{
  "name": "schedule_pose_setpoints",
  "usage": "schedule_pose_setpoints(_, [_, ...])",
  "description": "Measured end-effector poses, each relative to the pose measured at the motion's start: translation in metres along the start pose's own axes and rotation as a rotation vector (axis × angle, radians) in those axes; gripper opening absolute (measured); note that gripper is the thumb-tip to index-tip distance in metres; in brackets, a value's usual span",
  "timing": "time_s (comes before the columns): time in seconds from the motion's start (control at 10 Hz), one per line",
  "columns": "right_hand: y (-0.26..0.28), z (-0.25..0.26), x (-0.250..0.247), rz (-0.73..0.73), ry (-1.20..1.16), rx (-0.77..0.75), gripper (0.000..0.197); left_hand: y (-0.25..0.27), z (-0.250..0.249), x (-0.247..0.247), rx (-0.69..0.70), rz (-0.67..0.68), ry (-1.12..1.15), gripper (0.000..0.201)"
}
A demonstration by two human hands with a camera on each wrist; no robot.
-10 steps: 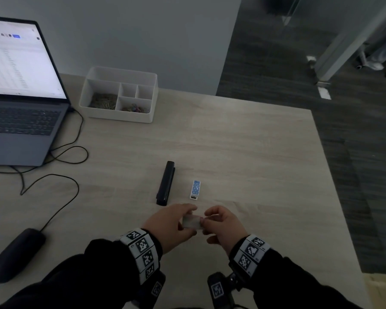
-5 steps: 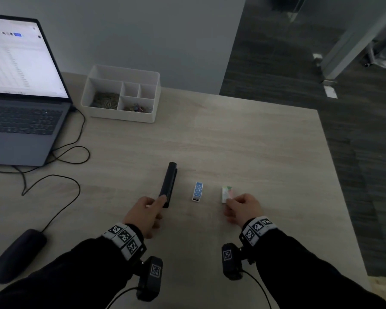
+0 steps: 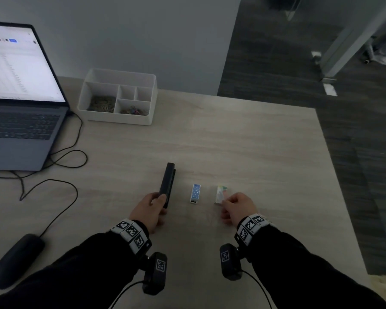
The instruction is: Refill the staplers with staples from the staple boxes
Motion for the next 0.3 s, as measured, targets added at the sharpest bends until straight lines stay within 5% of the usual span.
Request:
schedule_pose_setpoints(0.2, [0.02, 0.018, -0.013, 0.047, -0.019, -0.058, 0.015, 0.01, -0.002, -0.017, -0.007, -0.031, -0.076, 0.05])
schedule_pose_setpoints(0.3, [0.039, 0.038, -0.02, 0.078, -0.011, -0.135, 0.015, 0.021, -0.008, -0.032, 0.053, -0.049, -0.101, 0.041])
Point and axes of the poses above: each hand's wrist, its own y-axis away from the middle knuckle, its own x-axis out of the palm, z = x × y, the point moved 3 cm from there along -y, towards the middle knuckle, and after that the axes turned 15 degrees about -y, right-handed, at the moved point
